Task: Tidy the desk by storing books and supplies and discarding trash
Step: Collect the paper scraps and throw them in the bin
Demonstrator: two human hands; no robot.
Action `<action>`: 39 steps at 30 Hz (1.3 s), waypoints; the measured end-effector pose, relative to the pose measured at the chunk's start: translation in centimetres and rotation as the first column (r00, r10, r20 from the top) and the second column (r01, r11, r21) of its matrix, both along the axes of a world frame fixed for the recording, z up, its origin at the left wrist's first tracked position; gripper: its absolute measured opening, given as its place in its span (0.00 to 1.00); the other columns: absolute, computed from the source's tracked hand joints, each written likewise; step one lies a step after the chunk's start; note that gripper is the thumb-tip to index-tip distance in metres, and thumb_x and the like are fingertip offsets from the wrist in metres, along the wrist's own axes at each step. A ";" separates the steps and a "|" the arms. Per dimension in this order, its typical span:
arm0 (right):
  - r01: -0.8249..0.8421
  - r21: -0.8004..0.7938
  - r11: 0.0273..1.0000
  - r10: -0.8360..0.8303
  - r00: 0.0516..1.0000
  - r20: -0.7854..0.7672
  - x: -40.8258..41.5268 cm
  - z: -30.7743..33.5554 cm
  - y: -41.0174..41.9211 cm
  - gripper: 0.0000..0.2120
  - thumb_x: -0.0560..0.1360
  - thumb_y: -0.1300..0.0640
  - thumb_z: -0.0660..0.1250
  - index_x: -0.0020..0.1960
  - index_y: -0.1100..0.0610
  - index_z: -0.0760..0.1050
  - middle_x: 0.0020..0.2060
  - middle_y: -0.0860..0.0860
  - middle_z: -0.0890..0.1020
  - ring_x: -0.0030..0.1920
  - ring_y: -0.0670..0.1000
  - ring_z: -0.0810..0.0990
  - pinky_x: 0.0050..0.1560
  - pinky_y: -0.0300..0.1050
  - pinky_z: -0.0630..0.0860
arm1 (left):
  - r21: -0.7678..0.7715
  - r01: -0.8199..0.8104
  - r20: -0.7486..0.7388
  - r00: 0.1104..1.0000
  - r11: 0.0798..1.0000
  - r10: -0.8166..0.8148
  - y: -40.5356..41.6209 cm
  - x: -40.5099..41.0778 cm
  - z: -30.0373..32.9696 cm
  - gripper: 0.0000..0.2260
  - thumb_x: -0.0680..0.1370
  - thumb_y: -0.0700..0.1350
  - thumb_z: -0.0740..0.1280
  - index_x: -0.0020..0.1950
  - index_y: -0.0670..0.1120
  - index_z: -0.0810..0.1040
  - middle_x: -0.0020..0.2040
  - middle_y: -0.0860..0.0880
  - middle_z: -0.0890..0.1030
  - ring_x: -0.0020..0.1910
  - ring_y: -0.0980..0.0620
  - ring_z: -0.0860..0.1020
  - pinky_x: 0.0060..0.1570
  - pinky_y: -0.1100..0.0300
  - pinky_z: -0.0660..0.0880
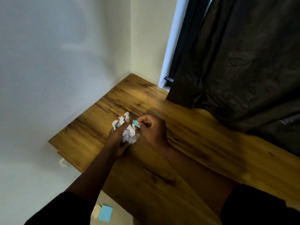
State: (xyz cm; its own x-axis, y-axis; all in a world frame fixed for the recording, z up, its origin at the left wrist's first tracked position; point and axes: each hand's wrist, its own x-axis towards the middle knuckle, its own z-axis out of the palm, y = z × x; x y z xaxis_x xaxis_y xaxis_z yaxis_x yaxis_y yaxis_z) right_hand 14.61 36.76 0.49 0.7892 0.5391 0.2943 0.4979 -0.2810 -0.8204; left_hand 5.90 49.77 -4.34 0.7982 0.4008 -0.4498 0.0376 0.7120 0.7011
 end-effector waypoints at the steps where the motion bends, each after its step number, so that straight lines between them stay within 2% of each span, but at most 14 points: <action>1: -0.013 0.006 1.000 0.013 1.000 0.017 -0.2 0.3 -0.5 0.08 0.75 0.66 0.71 0.48 0.55 0.84 0.44 0.47 0.87 0.44 0.41 0.84 0.47 0.34 0.80 | 0.012 0.013 0.008 1.000 1.000 -0.013 -0.5 0.4 0.6 0.30 0.73 0.53 0.78 0.71 0.43 0.75 0.64 0.39 0.82 0.64 0.40 0.81 0.60 0.46 0.79; 4: -0.020 -0.028 0.999 0.024 0.993 0.118 -0.5 0.6 -2.3 0.07 0.75 0.64 0.70 0.49 0.55 0.84 0.44 0.48 0.87 0.45 0.46 0.84 0.47 0.45 0.82 | -0.061 0.055 0.019 0.998 0.997 -0.054 -2.8 1.5 1.4 0.27 0.77 0.53 0.74 0.71 0.42 0.74 0.65 0.39 0.81 0.64 0.42 0.81 0.61 0.48 0.79; 7: 0.028 -0.109 0.994 0.001 0.965 0.264 -0.5 0.6 -4.1 0.06 0.75 0.61 0.69 0.48 0.54 0.84 0.43 0.49 0.86 0.44 0.51 0.83 0.43 0.51 0.81 | -0.146 0.146 0.037 0.989 0.979 -0.142 -5.4 2.0 3.1 0.18 0.85 0.52 0.62 0.67 0.41 0.77 0.50 0.44 0.87 0.49 0.49 0.86 0.47 0.54 0.83; 9: 0.047 -0.131 0.990 -0.004 0.948 0.318 -0.4 0.9 -5.4 0.06 0.76 0.60 0.68 0.47 0.54 0.84 0.41 0.50 0.85 0.41 0.52 0.82 0.40 0.51 0.78 | -0.179 0.212 0.107 0.975 0.961 -0.195 -7.0 2.0 4.5 0.21 0.86 0.52 0.58 0.54 0.40 0.84 0.47 0.43 0.87 0.46 0.49 0.87 0.43 0.55 0.83; 11: 0.066 -0.131 0.989 -0.015 0.933 0.360 -0.4 1.2 -6.6 0.06 0.75 0.61 0.68 0.47 0.55 0.84 0.40 0.50 0.85 0.40 0.54 0.81 0.39 0.50 0.77 | -0.166 0.251 0.144 0.963 0.954 -0.228 -8.0 2.2 5.0 0.23 0.86 0.53 0.57 0.46 0.43 0.87 0.48 0.44 0.87 0.47 0.50 0.86 0.45 0.56 0.83; 14: 0.091 -0.105 0.990 -0.048 0.933 0.358 -0.2 1.2 -8.7 0.06 0.74 0.63 0.68 0.47 0.55 0.82 0.40 0.51 0.84 0.40 0.55 0.81 0.39 0.52 0.77 | -0.131 0.296 0.140 0.950 0.946 -0.278 -10.1 2.3 6.1 0.23 0.87 0.54 0.56 0.43 0.47 0.85 0.44 0.48 0.86 0.45 0.53 0.85 0.48 0.57 0.82; 16: 0.103 -0.101 0.990 -0.065 0.944 0.324 -0.2 1.2 -10.1 0.06 0.74 0.62 0.68 0.48 0.53 0.80 0.41 0.49 0.84 0.41 0.54 0.81 0.39 0.52 0.77 | -0.104 0.317 0.144 0.943 0.943 -0.301 -11.4 2.4 6.2 0.22 0.87 0.51 0.55 0.45 0.47 0.85 0.44 0.48 0.86 0.45 0.53 0.85 0.46 0.58 0.82; 20: 0.139 -0.115 0.984 -0.112 0.971 0.213 -0.1 1.8 -14.3 0.09 0.72 0.61 0.71 0.47 0.48 0.78 0.42 0.43 0.83 0.44 0.49 0.81 0.41 0.50 0.80 | -0.076 0.303 0.114 0.949 0.950 -0.293 -15.4 2.4 5.5 0.14 0.86 0.44 0.59 0.54 0.43 0.84 0.53 0.43 0.85 0.49 0.49 0.85 0.46 0.55 0.83; 25: 0.165 -0.107 0.981 -0.167 0.986 -0.011 0.8 2.7 -21.7 0.10 0.71 0.59 0.75 0.48 0.49 0.79 0.43 0.44 0.86 0.45 0.43 0.84 0.45 0.49 0.83 | -0.067 0.364 0.101 0.929 0.929 -0.356 -21.9 3.7 4.8 0.12 0.83 0.46 0.64 0.60 0.43 0.84 0.62 0.41 0.83 0.56 0.45 0.84 0.56 0.51 0.81; 29: 0.229 -0.070 0.971 -0.229 0.973 0.012 1.0 3.1 -28.2 0.12 0.70 0.61 0.75 0.52 0.54 0.79 0.48 0.48 0.85 0.46 0.47 0.83 0.47 0.50 0.82 | -0.031 0.429 0.079 0.902 0.903 -0.425 -27.9 5.4 5.5 0.09 0.82 0.45 0.66 0.58 0.44 0.84 0.59 0.41 0.84 0.53 0.45 0.84 0.54 0.51 0.80; 32: 0.288 -0.086 0.954 -0.289 0.957 0.001 1.0 2.8 -32.7 0.10 0.72 0.60 0.74 0.53 0.53 0.81 0.49 0.47 0.85 0.48 0.46 0.83 0.50 0.49 0.82 | -0.041 0.471 0.023 0.882 0.881 -0.471 -32.4 6.4 5.3 0.13 0.82 0.43 0.66 0.64 0.40 0.80 0.59 0.40 0.84 0.53 0.43 0.84 0.54 0.49 0.80; 35: 0.331 -0.169 0.928 -0.333 0.943 0.017 0.8 2.5 -37.6 0.08 0.76 0.53 0.70 0.54 0.49 0.81 0.50 0.45 0.85 0.48 0.45 0.83 0.50 0.49 0.82 | -0.030 0.508 -0.057 0.859 0.861 -0.509 -36.8 6.9 5.5 0.13 0.78 0.41 0.68 0.62 0.39 0.79 0.50 0.41 0.86 0.45 0.45 0.85 0.43 0.53 0.83; 37: 0.350 -0.226 0.909 -0.350 0.936 0.040 0.3 2.7 -40.8 0.08 0.78 0.50 0.68 0.55 0.49 0.80 0.50 0.46 0.85 0.49 0.47 0.83 0.49 0.49 0.81 | -0.005 0.527 -0.111 0.844 0.850 -0.524 -39.4 7.2 5.3 0.21 0.73 0.42 0.72 0.65 0.38 0.77 0.53 0.40 0.86 0.47 0.43 0.85 0.47 0.51 0.82; 39: 0.389 -0.297 0.872 -0.382 0.920 0.083 -0.5 2.9 -44.0 0.09 0.80 0.47 0.66 0.56 0.48 0.79 0.50 0.46 0.84 0.48 0.47 0.83 0.47 0.47 0.81 | 0.032 0.568 -0.142 0.817 0.822 -0.559 -42.5 7.2 5.3 0.20 0.77 0.43 0.70 0.67 0.38 0.77 0.57 0.41 0.85 0.52 0.42 0.84 0.51 0.51 0.81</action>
State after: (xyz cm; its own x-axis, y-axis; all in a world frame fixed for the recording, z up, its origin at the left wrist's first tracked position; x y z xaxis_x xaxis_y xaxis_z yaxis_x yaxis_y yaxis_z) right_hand 14.16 -7.23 3.37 0.9481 0.2585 0.1852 0.3151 -0.6859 -0.6560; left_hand 13.10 7.29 1.01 0.8351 -0.0685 -0.5459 0.5048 0.4897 0.7109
